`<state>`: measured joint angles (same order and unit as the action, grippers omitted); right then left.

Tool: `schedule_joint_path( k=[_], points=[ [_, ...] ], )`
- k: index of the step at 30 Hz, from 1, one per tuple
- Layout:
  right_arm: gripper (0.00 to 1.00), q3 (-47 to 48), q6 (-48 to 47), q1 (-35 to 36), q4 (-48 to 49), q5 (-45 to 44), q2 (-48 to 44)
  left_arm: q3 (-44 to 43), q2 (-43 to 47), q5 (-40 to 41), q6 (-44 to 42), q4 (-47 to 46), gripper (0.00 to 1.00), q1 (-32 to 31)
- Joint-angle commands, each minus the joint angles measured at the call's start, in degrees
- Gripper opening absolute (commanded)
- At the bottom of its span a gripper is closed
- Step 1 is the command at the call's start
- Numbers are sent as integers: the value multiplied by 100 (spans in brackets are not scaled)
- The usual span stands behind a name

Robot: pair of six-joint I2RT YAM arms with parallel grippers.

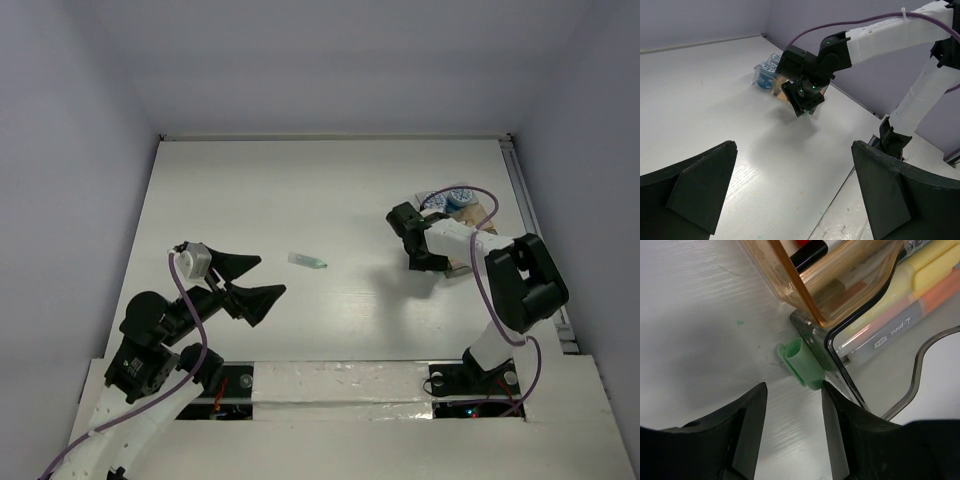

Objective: Sort the stationery into containers
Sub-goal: Move the pen cap to the center of the board.

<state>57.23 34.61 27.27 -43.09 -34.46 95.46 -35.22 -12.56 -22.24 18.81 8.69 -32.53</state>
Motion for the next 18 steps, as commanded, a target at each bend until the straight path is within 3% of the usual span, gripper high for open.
schedule_joint_path(
  k=[1, 7, 13, 14, 17, 18],
  points=[
    [53, 174, 178, -11, -15, -491, 122, -81, 34, -52, -70, -218, 99, -25],
    [54, 227, 99, -64, 64, -650, 359, -81, 17, -61, -70, -227, 99, -25],
    [53, 306, -358, -116, 353, -168, 535, -81, -54, -70, -70, -245, 99, -25],
    [50, 306, -550, -116, 441, 94, 526, -81, -54, -70, -70, -245, 99, -25],
    [28, 315, -666, -116, 644, 386, 430, -81, -80, -79, -70, -236, 99, -25],
    [26, 324, -684, -116, 731, 439, 403, -81, -89, -87, -70, -245, 99, -25]
  ],
)
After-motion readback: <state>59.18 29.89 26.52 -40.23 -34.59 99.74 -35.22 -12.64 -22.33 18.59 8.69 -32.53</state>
